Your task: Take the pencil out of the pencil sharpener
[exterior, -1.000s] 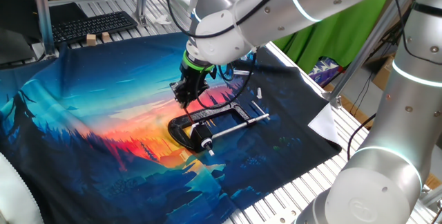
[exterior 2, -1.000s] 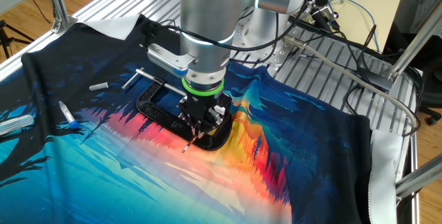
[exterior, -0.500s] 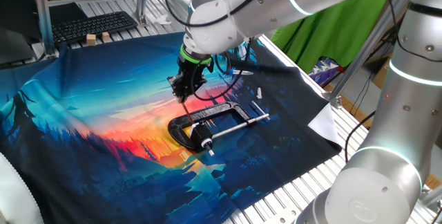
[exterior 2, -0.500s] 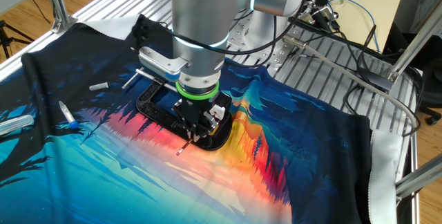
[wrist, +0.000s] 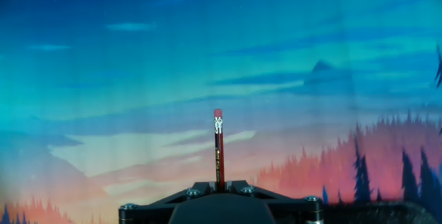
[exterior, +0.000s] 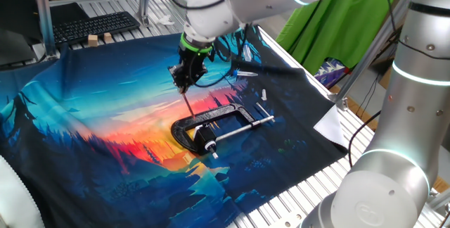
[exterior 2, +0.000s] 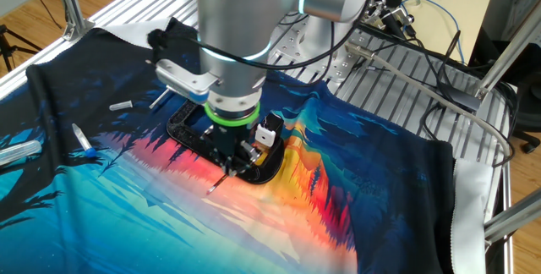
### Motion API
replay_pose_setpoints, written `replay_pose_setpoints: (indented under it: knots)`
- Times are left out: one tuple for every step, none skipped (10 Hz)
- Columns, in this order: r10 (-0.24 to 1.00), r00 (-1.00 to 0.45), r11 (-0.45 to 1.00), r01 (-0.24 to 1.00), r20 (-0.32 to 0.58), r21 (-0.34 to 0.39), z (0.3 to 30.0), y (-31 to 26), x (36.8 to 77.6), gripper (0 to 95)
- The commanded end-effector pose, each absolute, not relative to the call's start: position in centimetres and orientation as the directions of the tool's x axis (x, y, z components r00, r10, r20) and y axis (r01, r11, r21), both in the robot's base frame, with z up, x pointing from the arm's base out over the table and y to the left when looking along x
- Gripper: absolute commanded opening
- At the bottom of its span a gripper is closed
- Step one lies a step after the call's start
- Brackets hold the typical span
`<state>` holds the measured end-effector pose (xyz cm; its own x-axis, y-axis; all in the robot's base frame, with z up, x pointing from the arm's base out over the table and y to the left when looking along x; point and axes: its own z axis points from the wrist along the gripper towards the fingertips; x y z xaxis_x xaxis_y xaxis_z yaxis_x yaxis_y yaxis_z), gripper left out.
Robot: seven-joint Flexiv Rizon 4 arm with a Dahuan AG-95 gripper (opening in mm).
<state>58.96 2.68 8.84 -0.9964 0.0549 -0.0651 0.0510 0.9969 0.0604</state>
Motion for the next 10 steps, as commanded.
replay_pose_setpoints:
  knots:
    - [0.025, -0.997, 0.999, 0.022, -0.067, 0.048, 9.2, 2.3, 59.8, 0.0]
    - [-0.003, -0.998, 0.999, -0.006, -0.068, 0.04, 9.4, 2.0, 60.5, 0.0]
    - [-0.041, -0.997, 0.999, -0.044, -0.068, 0.031, 9.5, 1.6, 61.3, 0.0]
    - [-0.06, -0.996, 0.998, -0.062, -0.067, 0.03, 9.4, 1.2, 62.0, 0.0]
    - [-0.075, -0.995, 0.997, -0.077, -0.067, 0.027, 9.2, 0.9, 62.6, 0.0]
    - [-0.088, -0.994, 0.996, -0.09, -0.067, 0.026, 9.0, 0.7, 63.1, 0.0]
    - [-0.111, -0.992, 0.994, -0.112, -0.067, 0.019, 8.7, 0.3, 63.5, 0.0]
    - [-0.128, -0.989, 0.992, -0.129, -0.068, 0.014, 8.7, 0.0, 63.6, 0.0]
    - [-0.129, -0.989, 0.991, -0.13, -0.068, 0.015, 8.7, 0.0, 63.6, 0.0]
    - [-0.124, -0.99, 0.992, -0.125, -0.07, 0.017, 8.7, 0.0, 63.6, 0.0]
